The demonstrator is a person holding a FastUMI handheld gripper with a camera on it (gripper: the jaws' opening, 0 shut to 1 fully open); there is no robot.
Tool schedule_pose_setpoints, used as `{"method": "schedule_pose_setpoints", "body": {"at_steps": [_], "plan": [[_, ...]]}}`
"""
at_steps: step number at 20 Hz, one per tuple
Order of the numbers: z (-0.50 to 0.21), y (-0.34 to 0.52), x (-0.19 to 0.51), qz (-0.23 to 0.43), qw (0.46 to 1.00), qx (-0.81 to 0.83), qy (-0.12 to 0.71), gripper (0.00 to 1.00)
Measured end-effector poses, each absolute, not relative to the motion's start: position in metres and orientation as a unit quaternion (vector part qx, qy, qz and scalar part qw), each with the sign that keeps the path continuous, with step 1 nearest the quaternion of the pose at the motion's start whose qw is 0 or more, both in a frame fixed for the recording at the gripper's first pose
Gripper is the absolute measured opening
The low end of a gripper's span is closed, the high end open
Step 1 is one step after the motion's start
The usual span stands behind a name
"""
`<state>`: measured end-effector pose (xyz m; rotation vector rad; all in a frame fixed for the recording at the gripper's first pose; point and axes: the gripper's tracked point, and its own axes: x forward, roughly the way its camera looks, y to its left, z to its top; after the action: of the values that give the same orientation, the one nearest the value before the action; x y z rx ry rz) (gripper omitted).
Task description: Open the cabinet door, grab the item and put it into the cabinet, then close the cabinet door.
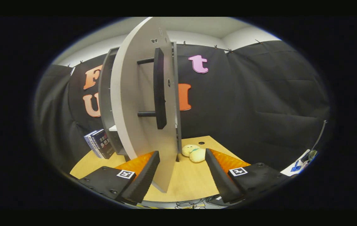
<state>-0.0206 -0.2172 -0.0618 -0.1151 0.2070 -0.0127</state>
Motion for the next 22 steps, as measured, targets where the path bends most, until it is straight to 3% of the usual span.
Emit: {"method": "schedule_pose_setpoints", "body": {"at_steps": [22], "plan": [[-0.106,-0.087,0.053,0.049,0.992,-0.055,0.104,0.94]]}}
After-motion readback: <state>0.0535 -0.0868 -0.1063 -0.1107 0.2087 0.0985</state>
